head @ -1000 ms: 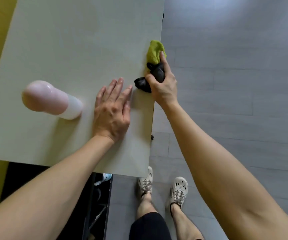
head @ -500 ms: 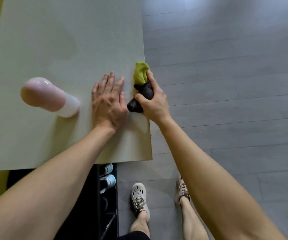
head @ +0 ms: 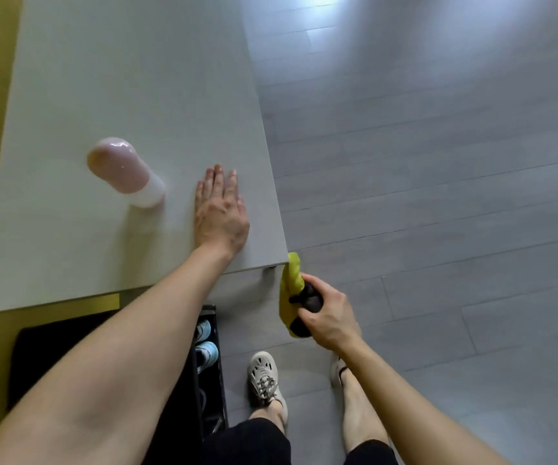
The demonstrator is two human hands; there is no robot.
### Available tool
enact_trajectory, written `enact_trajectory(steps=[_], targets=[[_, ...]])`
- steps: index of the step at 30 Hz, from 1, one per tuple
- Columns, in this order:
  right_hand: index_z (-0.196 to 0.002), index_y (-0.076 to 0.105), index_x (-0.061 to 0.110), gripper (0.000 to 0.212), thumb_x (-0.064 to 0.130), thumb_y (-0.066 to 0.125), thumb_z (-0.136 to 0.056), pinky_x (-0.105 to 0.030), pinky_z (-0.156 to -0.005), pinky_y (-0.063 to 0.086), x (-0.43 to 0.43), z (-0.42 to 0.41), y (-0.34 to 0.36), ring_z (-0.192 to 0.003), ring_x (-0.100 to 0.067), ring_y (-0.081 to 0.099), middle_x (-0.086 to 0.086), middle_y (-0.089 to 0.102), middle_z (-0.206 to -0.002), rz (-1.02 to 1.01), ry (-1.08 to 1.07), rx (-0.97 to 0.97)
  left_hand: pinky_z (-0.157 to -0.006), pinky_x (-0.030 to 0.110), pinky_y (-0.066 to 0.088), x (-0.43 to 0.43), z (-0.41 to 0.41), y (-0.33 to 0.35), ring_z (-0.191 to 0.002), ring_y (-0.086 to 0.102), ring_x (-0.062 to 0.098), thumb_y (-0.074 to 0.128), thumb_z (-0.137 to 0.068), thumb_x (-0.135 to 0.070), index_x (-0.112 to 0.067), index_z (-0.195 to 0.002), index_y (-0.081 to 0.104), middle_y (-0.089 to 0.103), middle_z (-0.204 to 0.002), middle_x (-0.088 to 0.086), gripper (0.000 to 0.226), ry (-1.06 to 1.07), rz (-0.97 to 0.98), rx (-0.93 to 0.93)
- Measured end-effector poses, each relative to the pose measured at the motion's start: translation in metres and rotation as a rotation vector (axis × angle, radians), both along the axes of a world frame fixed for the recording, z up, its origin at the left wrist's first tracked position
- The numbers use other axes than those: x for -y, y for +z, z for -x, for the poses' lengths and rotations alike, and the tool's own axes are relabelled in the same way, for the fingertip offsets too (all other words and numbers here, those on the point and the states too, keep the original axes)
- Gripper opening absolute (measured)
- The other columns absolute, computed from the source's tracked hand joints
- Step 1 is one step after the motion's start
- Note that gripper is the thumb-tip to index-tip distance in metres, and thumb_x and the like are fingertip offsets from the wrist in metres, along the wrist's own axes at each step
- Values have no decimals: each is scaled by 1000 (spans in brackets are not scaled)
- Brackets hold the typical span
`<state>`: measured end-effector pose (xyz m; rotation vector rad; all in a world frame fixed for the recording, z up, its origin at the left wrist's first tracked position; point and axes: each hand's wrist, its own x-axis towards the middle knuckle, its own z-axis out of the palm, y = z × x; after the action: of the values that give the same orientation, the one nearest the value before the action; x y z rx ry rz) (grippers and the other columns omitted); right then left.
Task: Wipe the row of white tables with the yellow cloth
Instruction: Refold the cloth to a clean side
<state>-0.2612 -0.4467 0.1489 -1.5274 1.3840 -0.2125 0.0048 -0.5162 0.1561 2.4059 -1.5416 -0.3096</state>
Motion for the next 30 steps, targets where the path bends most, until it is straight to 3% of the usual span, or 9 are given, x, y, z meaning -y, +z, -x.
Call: enact_trajectory(steps=[4, 8, 10, 12, 15, 18, 22, 26, 30], targets=[[-125, 67, 49, 60, 31, 76, -69, -35, -93, 61, -18, 41, 22, -102, -10, 72, 20, 75, -107, -84, -30, -131, -138, 42, 10, -61, 28, 26, -168, 20, 26, 52, -110, -28, -14, -165, 44, 29, -178, 12, 57, -81, -95, -171], [-117, 62, 35, 54, 38, 78, -66, -38, -89, 60, -9, 27, 80, -102, -20, 71, 12, 71, -106, -56, -30, -72, -117, 37, 46, -128, 38, 56, -138, 63, 23, 62, -105, -29, -22, -133, 74, 72, -141, 3, 31, -103, -45, -436], [-113, 66, 35, 51, 41, 77, -64, -43, -93, 63, -3, 9, 113, -99, -20, 72, 6, 73, -104, -50, 52, 0, -113, 37, 51, -156, 35, 70, -130, 68, 15, 66, -98, -43, -30, -135, 73, 75, -135, -7, 40, -39, -46, -576], [-112, 72, 33, 45, 36, 79, -68, -46, -95, 64, -1, -16, 142, -99, -22, 74, -1, 75, -104, -73, 169, 85, -118, 37, 48, -175, 25, 88, -138, 61, 6, 74, -89, -56, -35, -149, 62, 69, -145, -12, 64, 44, -42, -914], [-110, 77, 25, 39, 32, 80, -72, -46, -93, 63, 1, -58, 178, -99, -26, 74, -11, 75, -104, -86, 333, 156, -119, 32, 50, -189, 3, 116, -143, 60, 10, 82, -99, -26, -20, -152, 60, 70, -147, -3, 58, 94, 46, -1334], [-114, 77, 28, 39, 29, 78, -75, -43, -94, 65, 4, -94, 202, -101, -22, 75, -4, 76, -104, -64, 468, 164, -108, 32, 58, -202, -20, 137, -128, 71, 20, 75, -102, -8, -9, -133, 70, 80, -126, 5, 31, 124, 213, -1256], [-134, 69, 38, 58, 54, 82, -80, -23, -103, 54, 6, -134, 218, -119, -4, 66, 15, 67, -129, 124, 680, 121, -80, 34, 63, -217, -38, 172, -84, 73, 9, 79, -89, -41, -27, -104, 72, 75, -88, -6, 21, 123, 323, -893], [-115, 80, 24, 22, 37, 80, -98, -15, -87, 54, 4, -175, 221, -103, -4, 67, 11, 70, -124, 527, 821, 200, -76, 24, 55, -231, -52, 191, -88, 68, 6, 76, -93, -33, -36, -107, 67, 68, -93, -15, 17, 139, 381, -477], [-114, 83, 22, 14, 20, 77, -102, -19, -77, 50, 14, -218, 227, -85, -5, 62, 16, 67, -102, 686, 931, 307, -79, 19, 59, -250, -74, 201, -94, 67, 2, 84, -92, -41, -43, -124, 65, 67, -106, -16, 38, 256, 354, -485]])
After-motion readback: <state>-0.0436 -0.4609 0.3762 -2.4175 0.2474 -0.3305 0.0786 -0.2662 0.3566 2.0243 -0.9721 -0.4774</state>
